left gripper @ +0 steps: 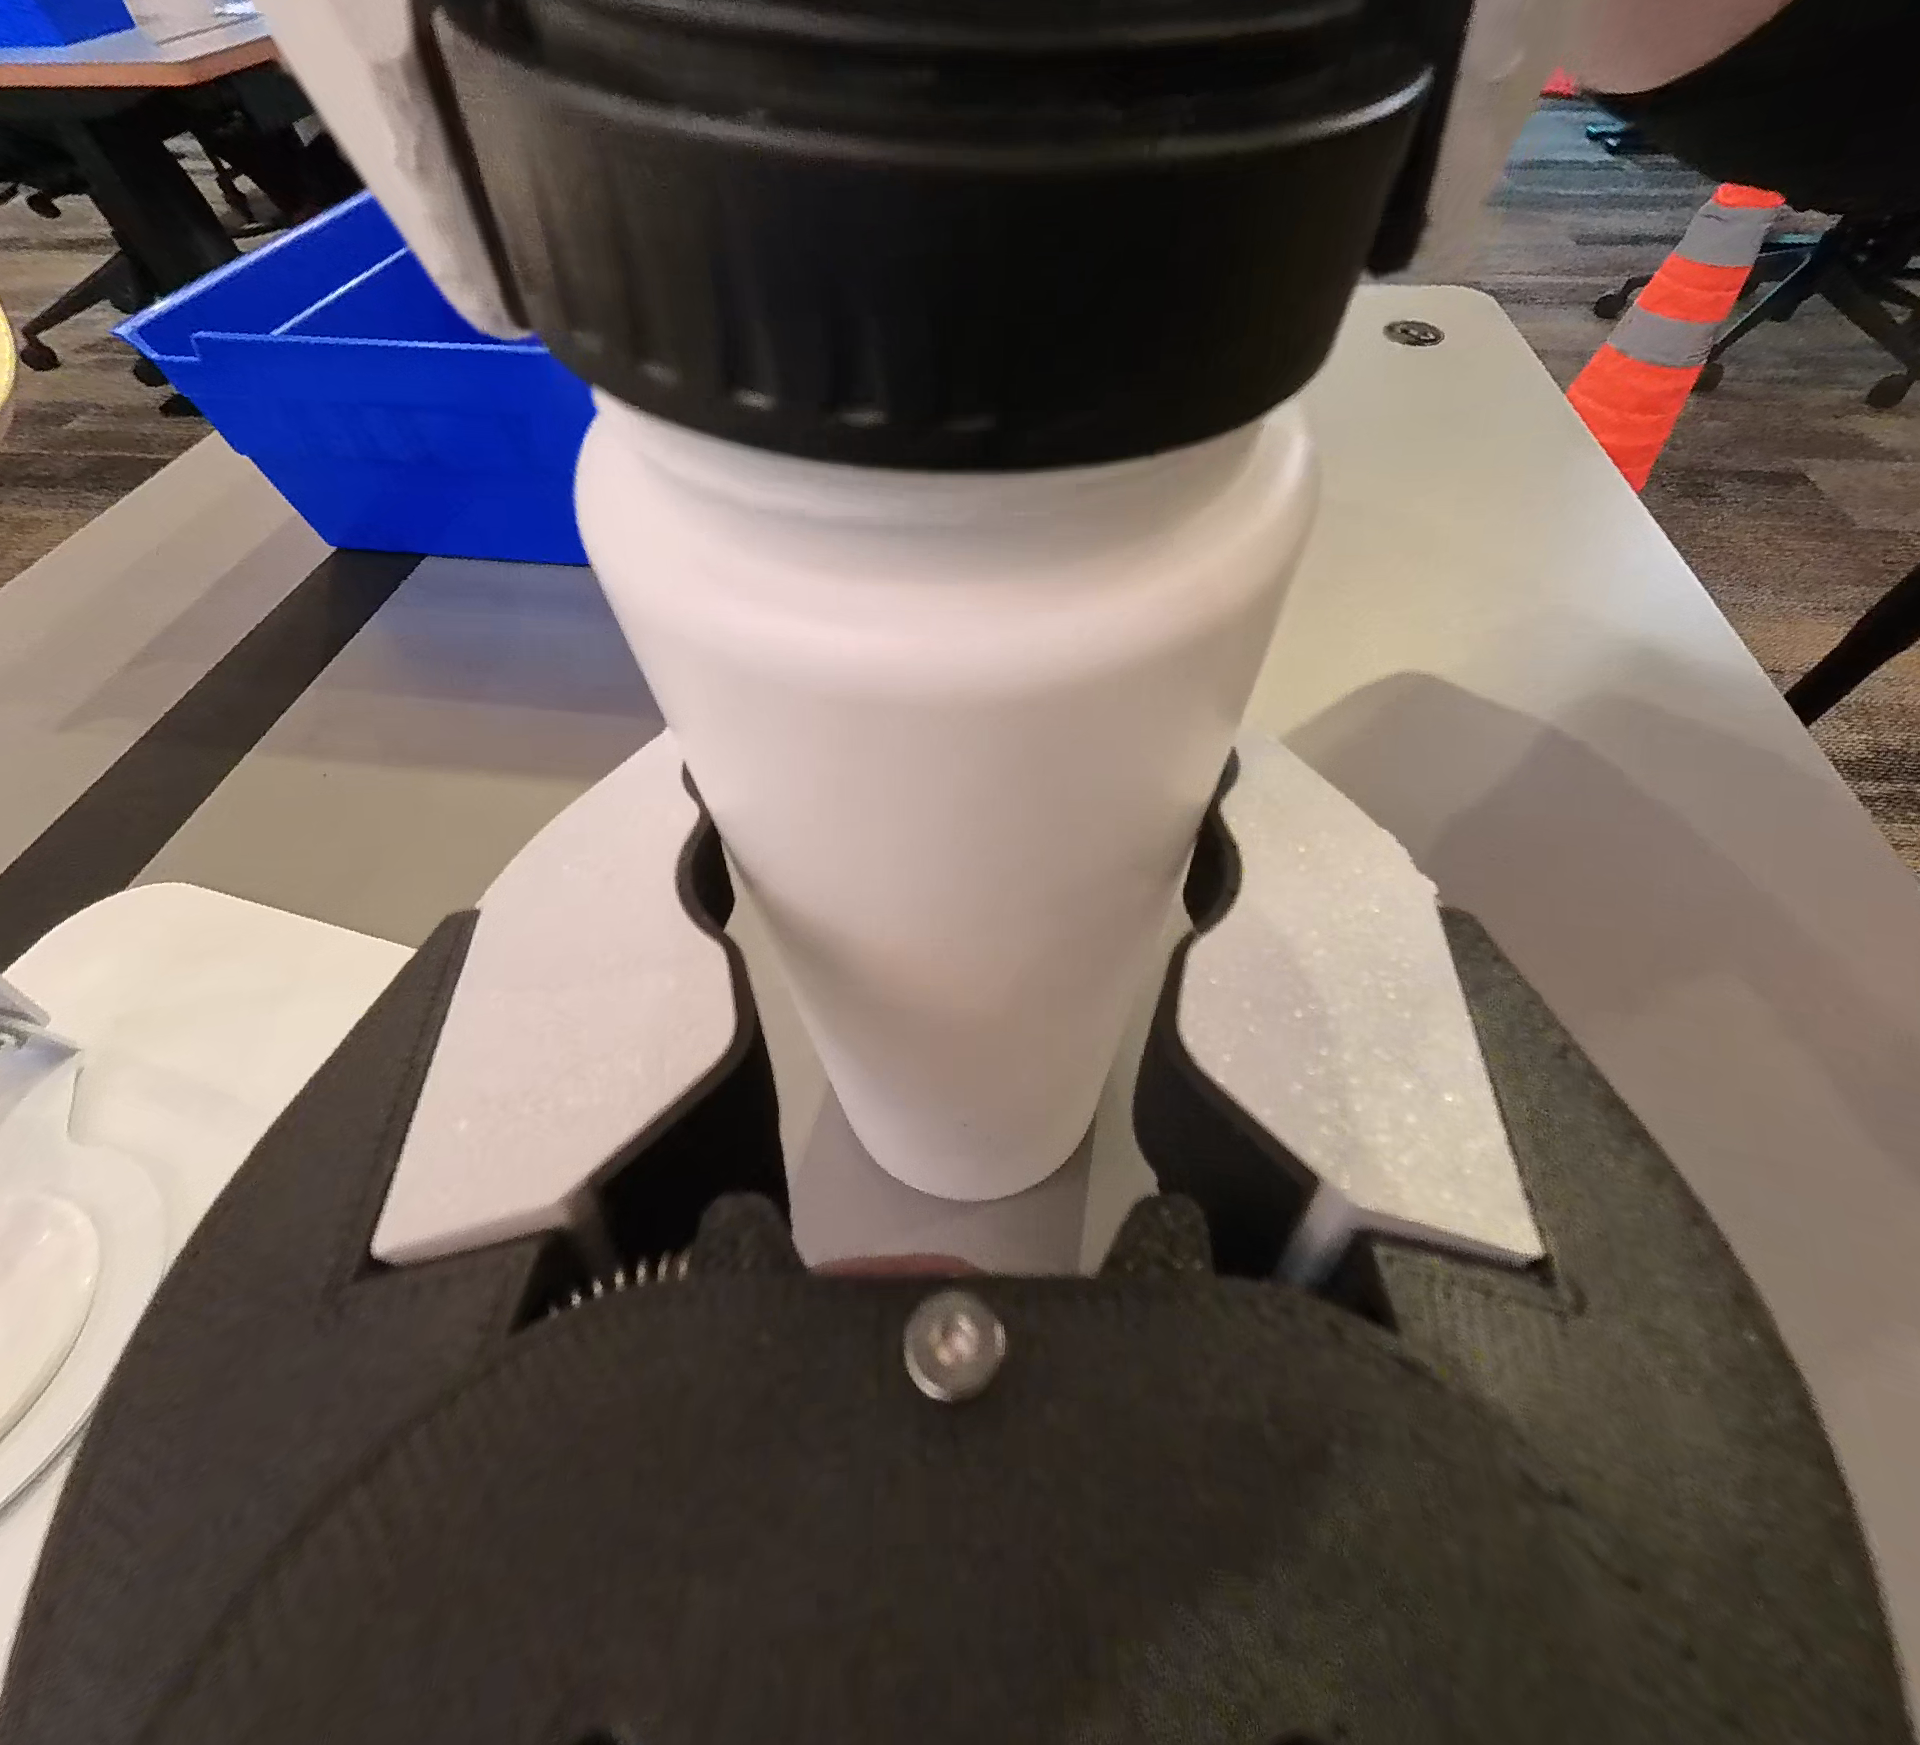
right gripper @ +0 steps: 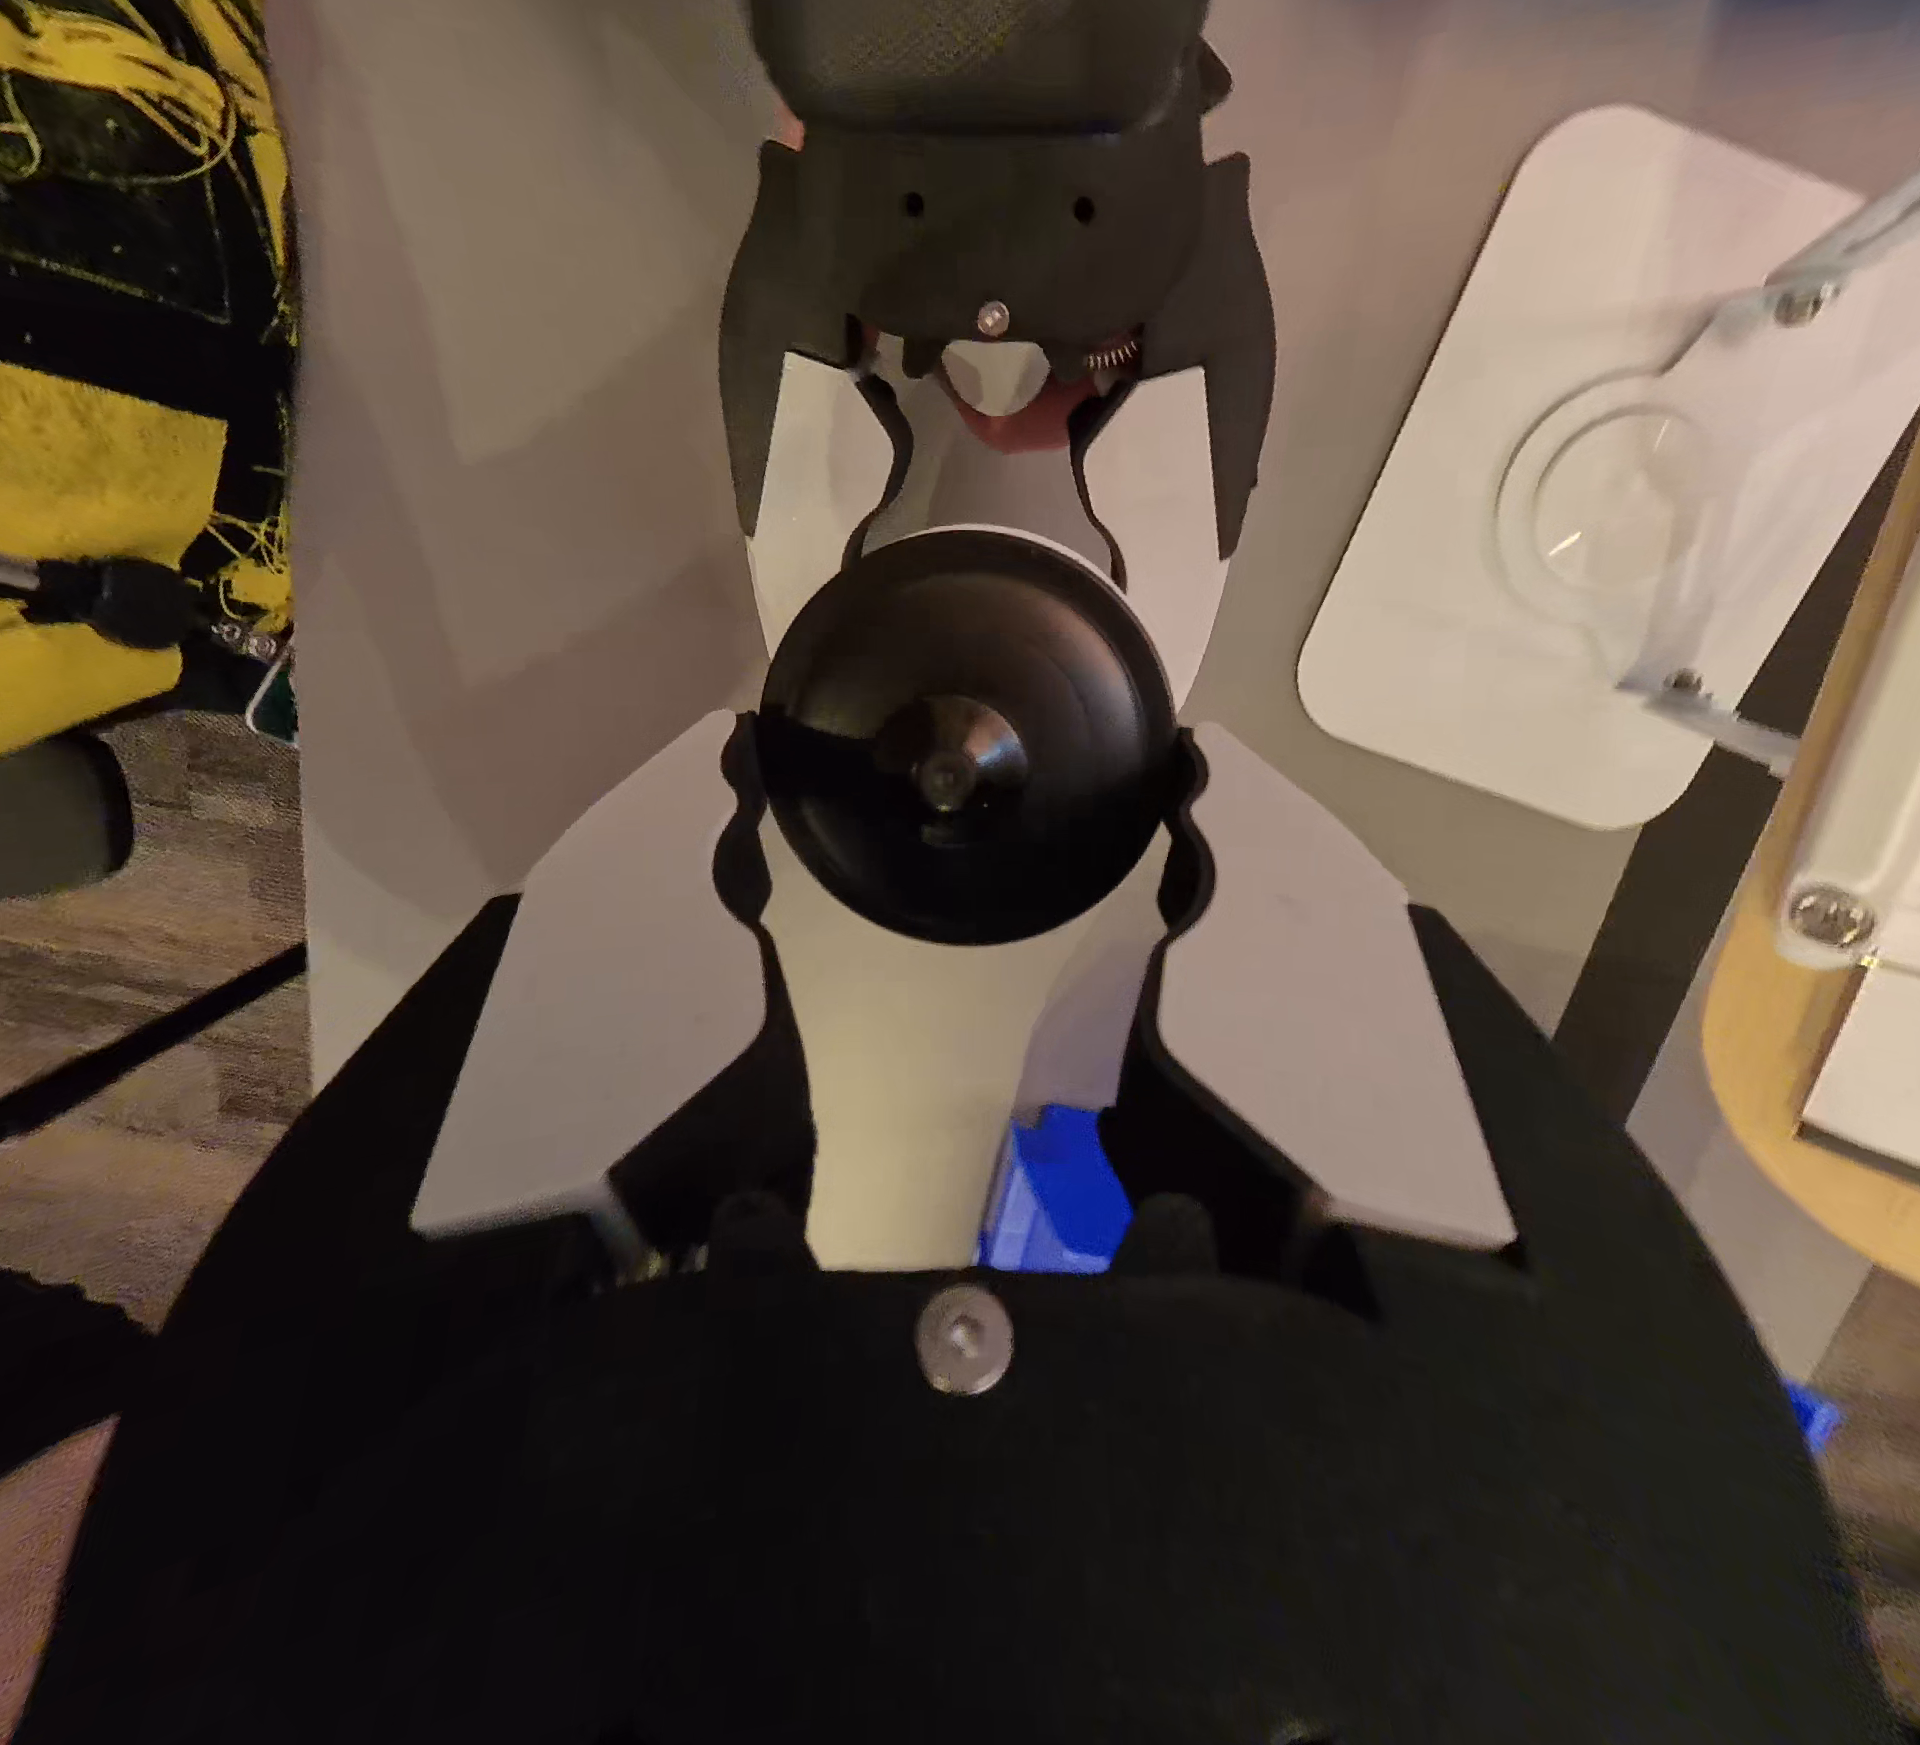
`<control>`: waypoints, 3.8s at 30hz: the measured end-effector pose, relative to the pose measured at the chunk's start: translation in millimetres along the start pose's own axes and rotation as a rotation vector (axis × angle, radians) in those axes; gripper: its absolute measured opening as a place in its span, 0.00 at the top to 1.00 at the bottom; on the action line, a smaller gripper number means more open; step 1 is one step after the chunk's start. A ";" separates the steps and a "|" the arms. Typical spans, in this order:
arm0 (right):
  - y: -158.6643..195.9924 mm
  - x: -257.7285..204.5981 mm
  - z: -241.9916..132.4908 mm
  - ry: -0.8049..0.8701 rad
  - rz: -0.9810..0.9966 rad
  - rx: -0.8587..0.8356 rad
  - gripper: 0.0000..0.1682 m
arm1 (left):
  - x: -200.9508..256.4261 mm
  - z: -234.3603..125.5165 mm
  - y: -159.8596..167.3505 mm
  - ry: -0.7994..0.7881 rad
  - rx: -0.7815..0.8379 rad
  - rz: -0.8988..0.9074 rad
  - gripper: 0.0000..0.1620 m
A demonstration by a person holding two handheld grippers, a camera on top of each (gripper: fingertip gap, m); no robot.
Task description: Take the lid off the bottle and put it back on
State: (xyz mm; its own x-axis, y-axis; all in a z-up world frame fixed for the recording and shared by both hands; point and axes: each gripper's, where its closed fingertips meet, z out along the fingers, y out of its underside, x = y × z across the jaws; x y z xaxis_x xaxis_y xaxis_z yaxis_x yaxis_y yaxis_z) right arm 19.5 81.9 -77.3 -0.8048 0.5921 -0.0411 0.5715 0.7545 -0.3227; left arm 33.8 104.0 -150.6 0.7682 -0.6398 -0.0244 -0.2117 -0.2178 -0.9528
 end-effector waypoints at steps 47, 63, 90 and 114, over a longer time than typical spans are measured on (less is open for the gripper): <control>-1.9 3.8 0.3 0.139 0.402 0.049 0.56 | -1.1 -0.3 0.2 -0.004 0.004 -0.005 0.47; 3.2 2.1 -3.2 0.099 0.069 -0.060 0.58 | -0.1 0.4 -0.1 -0.001 0.005 0.001 0.47; 2.5 0.5 -3.2 0.198 0.432 -0.098 0.58 | -0.7 0.8 0.0 -0.001 -0.001 0.002 0.47; 9.6 -2.3 1.3 0.221 0.476 -0.148 0.56 | 1.8 3.8 -1.0 0.008 -0.003 0.010 0.47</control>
State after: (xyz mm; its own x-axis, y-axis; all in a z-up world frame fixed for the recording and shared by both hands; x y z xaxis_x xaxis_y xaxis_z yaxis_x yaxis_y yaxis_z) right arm 26.6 87.5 -81.5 -0.4079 0.9113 0.0551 0.8937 0.4109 -0.1800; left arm 37.7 105.9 -150.8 0.7612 -0.6477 -0.0316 -0.2212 -0.2135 -0.9516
